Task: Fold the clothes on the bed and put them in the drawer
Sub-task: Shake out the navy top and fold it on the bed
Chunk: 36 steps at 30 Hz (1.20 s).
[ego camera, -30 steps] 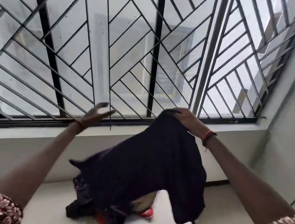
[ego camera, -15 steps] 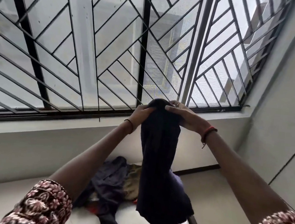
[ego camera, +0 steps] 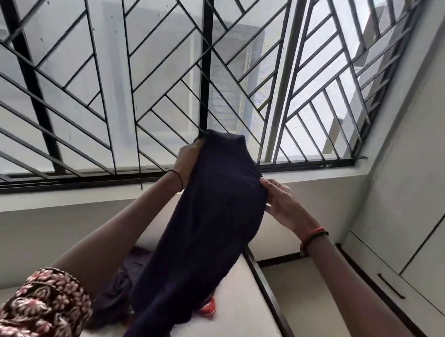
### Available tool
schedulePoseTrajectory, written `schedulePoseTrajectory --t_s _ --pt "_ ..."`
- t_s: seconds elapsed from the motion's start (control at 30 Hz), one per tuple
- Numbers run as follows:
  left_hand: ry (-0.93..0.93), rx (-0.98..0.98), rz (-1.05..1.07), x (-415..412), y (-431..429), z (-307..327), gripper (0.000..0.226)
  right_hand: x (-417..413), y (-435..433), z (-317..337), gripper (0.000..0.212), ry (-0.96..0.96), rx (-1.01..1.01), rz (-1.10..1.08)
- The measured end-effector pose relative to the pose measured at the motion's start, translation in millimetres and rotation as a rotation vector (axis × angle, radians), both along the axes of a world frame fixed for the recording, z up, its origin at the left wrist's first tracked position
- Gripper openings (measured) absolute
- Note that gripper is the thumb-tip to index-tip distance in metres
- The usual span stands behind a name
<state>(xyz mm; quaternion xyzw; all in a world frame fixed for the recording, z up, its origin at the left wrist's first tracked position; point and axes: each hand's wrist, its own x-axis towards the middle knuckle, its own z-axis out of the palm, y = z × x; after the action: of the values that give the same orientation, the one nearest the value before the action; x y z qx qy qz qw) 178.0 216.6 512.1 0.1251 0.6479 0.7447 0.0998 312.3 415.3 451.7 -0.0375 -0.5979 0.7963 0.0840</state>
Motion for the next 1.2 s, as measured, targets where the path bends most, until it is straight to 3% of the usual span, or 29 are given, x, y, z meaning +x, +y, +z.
schedulePoseTrajectory --t_s 0.17,0.27,0.4,0.47,0.6,0.73,0.87,0.97,1.1,1.2 --pt "-0.098 0.127 0.154 -18.1 -38.4 -14.2 0.024 -9.0 -1.5 12.3 0.011 0.066 -0.042 -0.024" --pt "-0.014 0.139 0.231 -27.9 -57.1 -26.0 0.020 -21.1 -12.2 17.3 0.010 0.036 0.080 0.000" --pt "0.309 -0.042 0.008 -15.8 -57.3 -24.6 0.010 -37.7 -36.4 19.4 0.009 -0.007 0.240 0.082" --pt "0.473 -0.176 -0.181 -4.3 -47.0 -21.4 0.020 -44.3 -46.6 22.5 0.007 0.005 0.256 0.106" --pt "0.552 -0.367 -0.456 1.9 -29.4 -18.9 0.028 -53.3 -58.9 32.3 0.005 0.053 0.251 0.114" --pt "0.642 -0.517 -0.446 -0.3 -16.6 -4.6 0.012 -53.2 -52.9 40.3 0.021 0.055 0.238 0.119" --pt "0.741 -0.647 -0.500 -7.5 -6.2 15.8 0.018 -50.6 -50.6 43.2 0.027 0.103 0.144 0.081" --pt "0.906 -0.791 -0.505 -13.7 0.4 30.9 0.017 -48.3 -53.2 32.2 0.047 0.092 0.042 0.007" --pt "1.025 -0.698 -0.463 -18.2 3.2 52.1 0.018 -37.3 -50.2 3.7 0.043 0.097 0.116 0.037" --pt "1.045 -0.631 -0.412 -24.1 -5.7 65.2 0.019 -28.9 -42.7 -14.7 0.036 0.093 0.290 0.122"
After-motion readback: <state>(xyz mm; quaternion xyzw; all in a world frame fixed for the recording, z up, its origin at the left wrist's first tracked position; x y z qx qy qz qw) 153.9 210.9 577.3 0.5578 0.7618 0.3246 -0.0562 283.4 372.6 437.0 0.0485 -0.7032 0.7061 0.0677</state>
